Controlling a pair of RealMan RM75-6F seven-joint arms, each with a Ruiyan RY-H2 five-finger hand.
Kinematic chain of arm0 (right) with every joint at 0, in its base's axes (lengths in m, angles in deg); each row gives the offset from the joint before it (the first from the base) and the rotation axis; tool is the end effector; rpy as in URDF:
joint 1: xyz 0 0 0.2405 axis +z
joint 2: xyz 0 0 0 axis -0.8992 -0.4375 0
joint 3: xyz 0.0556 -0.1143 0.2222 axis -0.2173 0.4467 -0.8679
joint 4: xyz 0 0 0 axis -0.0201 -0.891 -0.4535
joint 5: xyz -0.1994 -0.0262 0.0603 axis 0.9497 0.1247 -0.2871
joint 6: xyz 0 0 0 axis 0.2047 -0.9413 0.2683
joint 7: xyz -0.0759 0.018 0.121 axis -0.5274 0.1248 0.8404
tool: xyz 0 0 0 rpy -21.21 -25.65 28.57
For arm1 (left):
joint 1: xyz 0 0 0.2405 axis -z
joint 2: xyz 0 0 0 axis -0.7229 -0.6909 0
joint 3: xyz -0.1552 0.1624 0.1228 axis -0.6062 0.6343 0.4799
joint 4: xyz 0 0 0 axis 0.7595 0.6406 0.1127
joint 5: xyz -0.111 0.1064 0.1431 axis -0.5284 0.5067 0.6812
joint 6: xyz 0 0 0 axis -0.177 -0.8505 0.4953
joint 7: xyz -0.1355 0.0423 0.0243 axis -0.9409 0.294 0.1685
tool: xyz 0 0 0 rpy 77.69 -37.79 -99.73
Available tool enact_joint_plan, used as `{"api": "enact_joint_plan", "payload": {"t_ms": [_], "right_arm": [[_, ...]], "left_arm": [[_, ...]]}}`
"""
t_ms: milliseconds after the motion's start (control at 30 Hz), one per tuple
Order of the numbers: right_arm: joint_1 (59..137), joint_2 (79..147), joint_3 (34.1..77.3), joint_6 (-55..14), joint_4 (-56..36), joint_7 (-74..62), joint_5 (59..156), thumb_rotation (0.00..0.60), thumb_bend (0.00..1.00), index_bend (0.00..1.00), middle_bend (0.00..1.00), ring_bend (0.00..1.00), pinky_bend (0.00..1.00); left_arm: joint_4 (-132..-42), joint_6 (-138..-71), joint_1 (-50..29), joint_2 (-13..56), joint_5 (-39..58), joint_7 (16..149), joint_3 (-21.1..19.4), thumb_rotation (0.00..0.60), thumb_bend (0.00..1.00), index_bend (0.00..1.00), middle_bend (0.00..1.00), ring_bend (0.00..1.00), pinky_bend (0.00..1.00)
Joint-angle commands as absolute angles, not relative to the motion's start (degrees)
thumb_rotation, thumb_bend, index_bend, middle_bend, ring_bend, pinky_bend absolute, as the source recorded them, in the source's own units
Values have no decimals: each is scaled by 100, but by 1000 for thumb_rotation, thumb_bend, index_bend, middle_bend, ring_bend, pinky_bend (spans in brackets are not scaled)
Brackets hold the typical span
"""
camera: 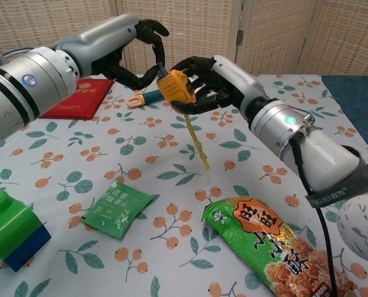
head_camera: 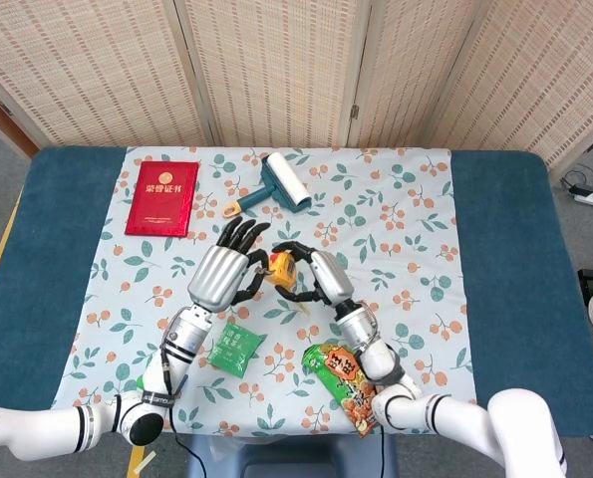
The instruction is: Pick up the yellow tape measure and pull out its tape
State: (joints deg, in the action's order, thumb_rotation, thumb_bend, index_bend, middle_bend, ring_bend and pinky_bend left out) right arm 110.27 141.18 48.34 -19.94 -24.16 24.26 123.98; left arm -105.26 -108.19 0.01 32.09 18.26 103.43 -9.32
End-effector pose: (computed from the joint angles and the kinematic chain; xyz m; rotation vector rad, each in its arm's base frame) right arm -0.0847 -0.3616 -0.0756 1.4957 -1.5152 1.7249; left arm -0.0551 0.3413 0.0049 -1.7338 -0.8069 -1.3339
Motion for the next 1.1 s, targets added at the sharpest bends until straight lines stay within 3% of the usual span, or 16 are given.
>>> {"api": "enact_joint_plan", "payload": {"t_ms": [33,633,1100], "right_arm": [[11009,14063,4854,-1983,-2373,2355,12397,600,426,570,476,459,350],[10384,13129,5394,-2102,-1991,1911,12516,600,426,570,473,459,350],[9655,12410,5984,-2369,-1939,2268,12741,600,425,570,473,462,350]], "left_arm": [[-10464,-10889,-15,3248,1875,10271,-947,600,611,577,169,117,0],[-10250,-10895,-475,2606,1555,8793,-1306,600,620,582,206,151,3],[-9420,-10541,-776,2080,1456,7321,-1461,600,624,576,213,150,3]]}}
